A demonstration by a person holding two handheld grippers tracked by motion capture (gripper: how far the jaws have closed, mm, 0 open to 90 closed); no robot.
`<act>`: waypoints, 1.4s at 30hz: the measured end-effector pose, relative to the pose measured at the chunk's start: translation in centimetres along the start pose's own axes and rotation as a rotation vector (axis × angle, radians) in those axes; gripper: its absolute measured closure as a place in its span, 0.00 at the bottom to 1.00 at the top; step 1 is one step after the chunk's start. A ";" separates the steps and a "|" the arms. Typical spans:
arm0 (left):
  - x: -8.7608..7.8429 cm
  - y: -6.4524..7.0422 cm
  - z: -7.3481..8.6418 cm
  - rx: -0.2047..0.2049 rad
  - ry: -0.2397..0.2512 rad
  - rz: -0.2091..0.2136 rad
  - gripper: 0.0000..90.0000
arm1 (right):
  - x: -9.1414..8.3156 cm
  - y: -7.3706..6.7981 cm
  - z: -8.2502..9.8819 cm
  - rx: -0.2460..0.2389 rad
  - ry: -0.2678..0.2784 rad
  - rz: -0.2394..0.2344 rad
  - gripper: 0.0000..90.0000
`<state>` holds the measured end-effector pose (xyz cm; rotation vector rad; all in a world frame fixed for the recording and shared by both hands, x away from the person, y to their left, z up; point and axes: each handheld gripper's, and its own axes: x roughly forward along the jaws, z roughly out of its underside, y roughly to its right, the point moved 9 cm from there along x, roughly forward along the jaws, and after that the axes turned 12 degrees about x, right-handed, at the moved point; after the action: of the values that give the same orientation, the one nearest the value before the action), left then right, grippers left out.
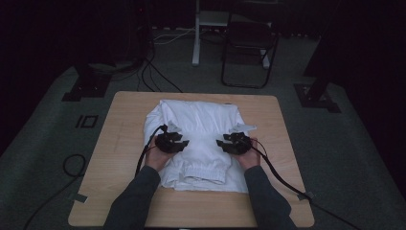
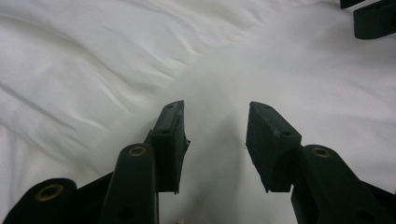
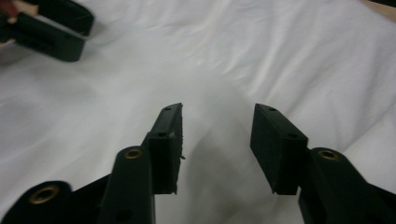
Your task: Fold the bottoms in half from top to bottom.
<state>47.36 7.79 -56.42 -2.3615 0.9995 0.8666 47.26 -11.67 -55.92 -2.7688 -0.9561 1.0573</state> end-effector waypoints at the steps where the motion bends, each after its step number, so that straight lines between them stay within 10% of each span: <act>1: 0.6 -0.4 0.4 -0.003 -0.021 -0.009 0.62 | 0.6 0.5 -0.1 0.005 -0.004 0.021 0.57; 6: 2.4 -0.2 2.5 -0.014 -0.042 0.016 0.61 | 3.1 2.2 2.1 0.005 -0.102 0.091 0.53; 12: 1.6 0.6 3.3 -0.030 -0.019 0.028 0.61 | 2.8 2.0 3.1 0.010 -0.074 0.088 0.52; 42: -5.1 9.0 7.9 0.034 -0.049 0.080 0.61 | -3.8 -4.7 10.5 -0.025 -0.055 0.057 0.52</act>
<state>34.85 9.06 -59.82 -2.2751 1.0867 0.9251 36.14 -11.92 -60.65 -2.8173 -0.9069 1.1427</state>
